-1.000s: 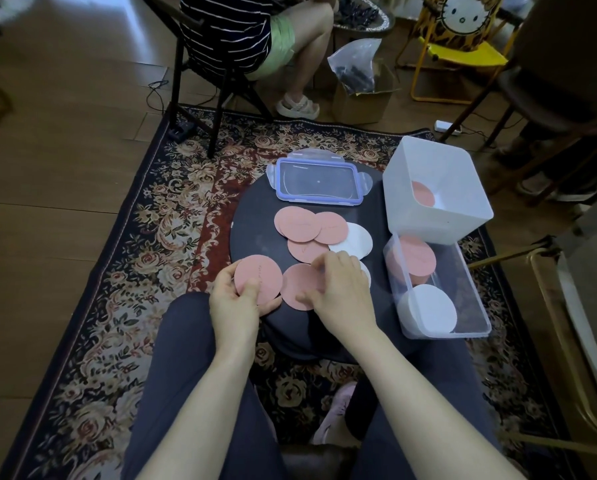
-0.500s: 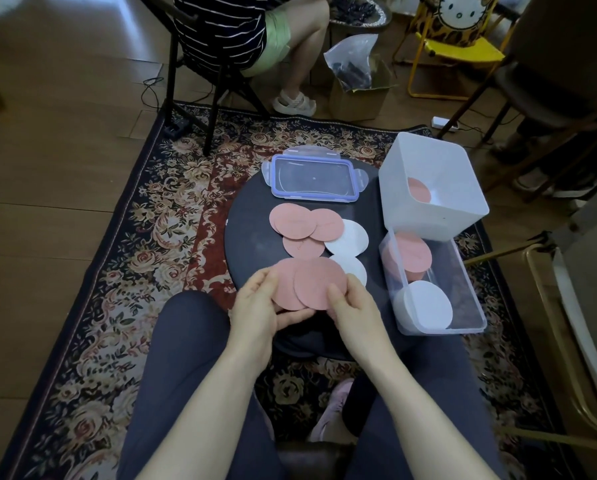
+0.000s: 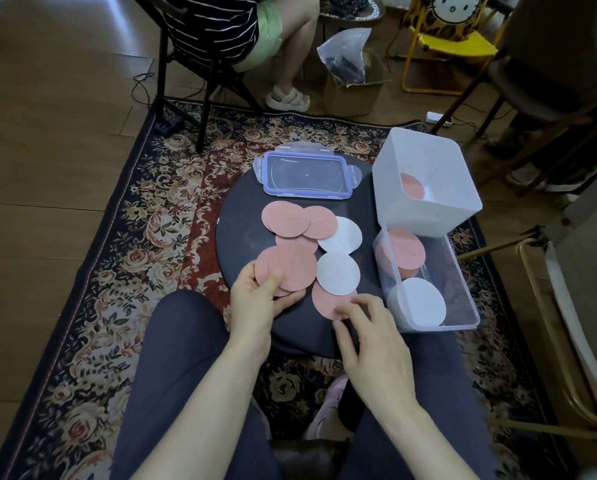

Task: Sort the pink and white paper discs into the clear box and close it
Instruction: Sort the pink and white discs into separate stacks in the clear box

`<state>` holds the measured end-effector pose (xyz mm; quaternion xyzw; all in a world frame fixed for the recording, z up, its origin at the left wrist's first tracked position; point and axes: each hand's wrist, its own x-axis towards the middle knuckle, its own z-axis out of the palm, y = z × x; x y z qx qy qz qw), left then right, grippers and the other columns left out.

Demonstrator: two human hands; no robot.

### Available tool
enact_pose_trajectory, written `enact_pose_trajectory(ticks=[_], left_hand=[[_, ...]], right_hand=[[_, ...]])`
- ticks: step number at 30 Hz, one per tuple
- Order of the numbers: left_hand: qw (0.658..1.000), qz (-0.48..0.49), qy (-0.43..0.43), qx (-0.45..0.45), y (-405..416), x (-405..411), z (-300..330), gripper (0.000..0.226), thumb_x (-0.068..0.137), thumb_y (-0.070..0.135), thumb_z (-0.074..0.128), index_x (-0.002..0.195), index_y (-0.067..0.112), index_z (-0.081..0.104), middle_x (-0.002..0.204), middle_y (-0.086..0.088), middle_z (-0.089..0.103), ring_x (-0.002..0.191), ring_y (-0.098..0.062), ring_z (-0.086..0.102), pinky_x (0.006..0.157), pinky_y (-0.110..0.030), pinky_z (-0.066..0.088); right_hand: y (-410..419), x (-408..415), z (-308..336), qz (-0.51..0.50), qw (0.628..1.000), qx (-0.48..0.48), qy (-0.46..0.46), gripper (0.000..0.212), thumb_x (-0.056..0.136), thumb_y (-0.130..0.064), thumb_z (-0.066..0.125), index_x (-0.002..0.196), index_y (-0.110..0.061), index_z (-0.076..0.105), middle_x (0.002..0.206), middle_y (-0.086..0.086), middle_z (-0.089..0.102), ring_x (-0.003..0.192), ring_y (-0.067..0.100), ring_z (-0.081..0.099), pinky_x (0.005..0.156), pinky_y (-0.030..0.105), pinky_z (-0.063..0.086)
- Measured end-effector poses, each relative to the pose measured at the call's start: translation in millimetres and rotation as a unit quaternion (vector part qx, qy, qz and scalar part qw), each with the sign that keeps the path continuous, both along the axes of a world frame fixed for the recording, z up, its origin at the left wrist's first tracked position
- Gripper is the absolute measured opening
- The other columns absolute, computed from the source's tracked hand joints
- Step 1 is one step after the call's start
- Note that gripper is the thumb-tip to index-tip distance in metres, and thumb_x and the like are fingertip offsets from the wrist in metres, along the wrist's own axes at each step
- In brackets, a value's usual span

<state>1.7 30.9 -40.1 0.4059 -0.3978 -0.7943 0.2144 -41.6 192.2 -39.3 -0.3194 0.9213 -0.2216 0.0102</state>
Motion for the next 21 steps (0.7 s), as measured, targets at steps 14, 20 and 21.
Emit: enact_pose_trajectory(ticks=[14, 20, 21], left_hand=[[1.0, -0.003, 0.008, 0.004, -3.5, 3.9, -5.1, 0.017, 0.096, -0.001, 0.051, 0.104, 0.009, 0.061, 0.106, -0.011, 0.07, 0.084, -0.021, 0.072, 0.076, -0.039, 0.061], [1.0, -0.02, 0.005, -0.003, -4.0, 5.3, -6.2, 0.015, 0.096, 0.0, 0.052, 0.105, 0.009, 0.06, 0.107, -0.013, 0.069, 0.083, -0.021, 0.073, 0.076, -0.038, 0.061], [1.0, -0.021, 0.005, -0.003, -4.2, 5.5, -6.4, 0.014, 0.096, 0.0, 0.052, 0.105, 0.008, 0.06, 0.108, -0.013, 0.069, 0.084, -0.022, 0.073, 0.076, -0.038, 0.061]], right_hand=[[-5.2, -5.2, 8.4, -0.044, 0.988, -0.018, -0.149, 0.036, 0.078, -0.034, 0.072, 0.105, -0.029, 0.049, 0.111, -0.02, 0.042, 0.089, 0.006, 0.054, 0.068, 0.031, 0.048], [-9.0, -14.8, 15.7, -0.09, 0.968, 0.0, -0.234, 0.062, 0.07, -0.034, 0.079, 0.123, -0.027, 0.048, 0.118, -0.01, 0.04, 0.103, 0.016, 0.055, 0.087, 0.039, 0.047], [-9.3, -15.9, 16.2, -0.094, 0.967, -0.002, -0.238, 0.058, 0.07, -0.034, 0.079, 0.12, -0.026, 0.05, 0.116, -0.009, 0.042, 0.101, 0.016, 0.055, 0.086, 0.039, 0.047]])
